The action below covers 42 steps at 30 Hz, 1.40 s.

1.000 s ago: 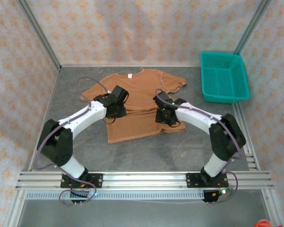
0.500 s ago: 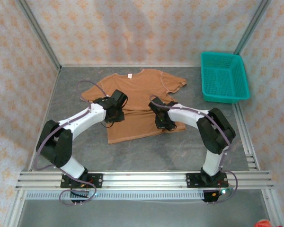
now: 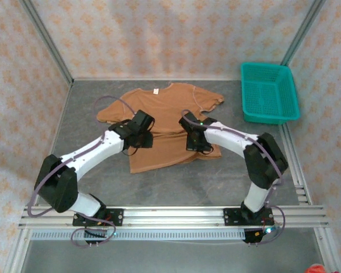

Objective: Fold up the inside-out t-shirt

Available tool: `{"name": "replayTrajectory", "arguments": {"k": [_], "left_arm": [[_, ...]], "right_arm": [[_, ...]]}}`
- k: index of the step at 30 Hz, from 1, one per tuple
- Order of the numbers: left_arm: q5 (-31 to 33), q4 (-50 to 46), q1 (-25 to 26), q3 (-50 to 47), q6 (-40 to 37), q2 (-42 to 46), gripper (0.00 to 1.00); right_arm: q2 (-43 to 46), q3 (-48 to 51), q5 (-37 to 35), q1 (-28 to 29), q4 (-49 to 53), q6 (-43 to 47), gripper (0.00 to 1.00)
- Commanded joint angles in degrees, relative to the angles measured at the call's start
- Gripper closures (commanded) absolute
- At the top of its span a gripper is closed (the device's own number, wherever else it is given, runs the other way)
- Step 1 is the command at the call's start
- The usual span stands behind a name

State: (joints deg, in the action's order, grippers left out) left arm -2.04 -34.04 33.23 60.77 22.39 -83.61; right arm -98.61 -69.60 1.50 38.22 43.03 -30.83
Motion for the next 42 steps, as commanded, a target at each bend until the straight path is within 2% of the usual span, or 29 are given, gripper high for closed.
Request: {"name": "replayTrajectory", "arguments": {"k": [1,3,6,12,14,20,21,26,30,35,38,42], "left_arm": [[0.9,6.4,5.6,-1.5,-11.4,1.1,0.63],[1.3,10.0,9.6,-3.2,-16.6,1.3,0.59],[3.6,14.3,13.8,-5.1,-20.1,1.0,0.56],[5.0,23.1,16.1,-7.5,-21.4,-1.7,0.48],[5.5,25.0,17.1,-7.2,-21.4,-2.9,0.45],[9.1,28.1,20.2,-4.3,-21.6,-9.7,0.43],[10.5,28.6,20.6,-3.9,-21.5,-10.7,0.40],[17.9,27.9,20.8,-1.4,-23.4,-15.5,0.41],[20.7,24.7,20.7,0.3,-25.6,-16.9,0.42],[14.2,30.5,20.5,-6.0,-24.7,-9.6,0.40],[6.7,37.6,18.8,-13.4,-24.5,-2.2,0.35],[-0.6,47.2,16.5,-23.9,-30.4,4.4,0.32]], "right_arm": [[4.5,-3.0,-0.5,0.2,3.7,0.0,1.00],[5.0,-3.8,-0.2,0.0,4.1,-0.1,1.00],[5.5,-4.2,0.7,-0.7,4.0,-0.6,1.00],[6.1,-4.1,3.0,-1.9,2.3,-1.2,1.00],[6.1,-4.4,3.4,-2.2,2.3,-1.2,1.00],[6.7,-4.7,5.0,-3.4,2.2,-1.2,1.00],[7.0,-4.8,5.3,-3.7,2.2,-1.2,1.00],[8.4,-4.4,6.0,-4.9,2.5,-1.2,1.00],[9.9,-3.5,6.6,-6.4,2.3,-1.1,1.00],[9.0,-3.3,8.3,-7.3,0.7,-1.3,1.00],[7.3,-3.7,11.2,-7.9,-0.2,-1.7,1.00],[6.6,-3.7,15.0,-9.1,-1.6,-2.6,1.00]]}}
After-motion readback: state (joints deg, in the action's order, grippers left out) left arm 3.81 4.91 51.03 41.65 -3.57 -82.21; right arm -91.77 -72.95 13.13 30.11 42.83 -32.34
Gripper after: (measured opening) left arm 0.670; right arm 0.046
